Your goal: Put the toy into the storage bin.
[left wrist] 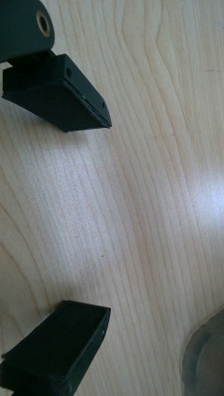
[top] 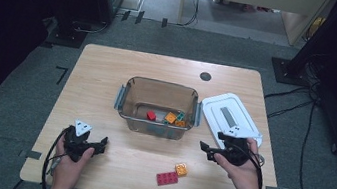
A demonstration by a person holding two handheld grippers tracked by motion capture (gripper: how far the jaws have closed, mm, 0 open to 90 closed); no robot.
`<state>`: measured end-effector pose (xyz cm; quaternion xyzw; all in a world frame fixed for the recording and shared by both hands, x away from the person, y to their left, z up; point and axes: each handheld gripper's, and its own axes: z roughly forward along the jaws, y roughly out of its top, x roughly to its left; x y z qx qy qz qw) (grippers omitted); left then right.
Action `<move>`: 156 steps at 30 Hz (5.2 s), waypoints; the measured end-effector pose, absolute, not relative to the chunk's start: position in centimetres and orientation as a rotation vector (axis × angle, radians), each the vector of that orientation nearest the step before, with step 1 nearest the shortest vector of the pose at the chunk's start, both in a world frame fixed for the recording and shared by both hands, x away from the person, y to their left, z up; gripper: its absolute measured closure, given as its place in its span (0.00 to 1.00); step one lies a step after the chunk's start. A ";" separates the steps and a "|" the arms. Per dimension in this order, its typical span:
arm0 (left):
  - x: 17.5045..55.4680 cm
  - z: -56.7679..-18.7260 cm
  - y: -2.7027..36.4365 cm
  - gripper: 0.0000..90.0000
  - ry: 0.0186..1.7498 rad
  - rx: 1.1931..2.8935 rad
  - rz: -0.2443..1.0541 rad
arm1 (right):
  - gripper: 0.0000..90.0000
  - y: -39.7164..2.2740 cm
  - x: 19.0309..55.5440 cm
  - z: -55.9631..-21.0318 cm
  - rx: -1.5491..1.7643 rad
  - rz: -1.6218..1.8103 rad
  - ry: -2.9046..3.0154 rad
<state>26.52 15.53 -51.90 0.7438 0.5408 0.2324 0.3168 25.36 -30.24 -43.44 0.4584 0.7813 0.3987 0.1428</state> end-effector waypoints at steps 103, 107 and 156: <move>26.5 -51.9 15.5 0.09 1.424 1.957 0.611 | 0.67 -30.5 22.7 -50.1 1.324 1.012 2.291; 26.5 -51.9 15.5 0.09 1.424 1.957 0.612 | 0.67 -31.2 23.2 -48.8 1.347 1.057 2.252; 26.5 -51.9 15.5 0.09 1.424 1.956 0.613 | 0.67 -24.6 32.8 -35.3 1.162 1.030 2.366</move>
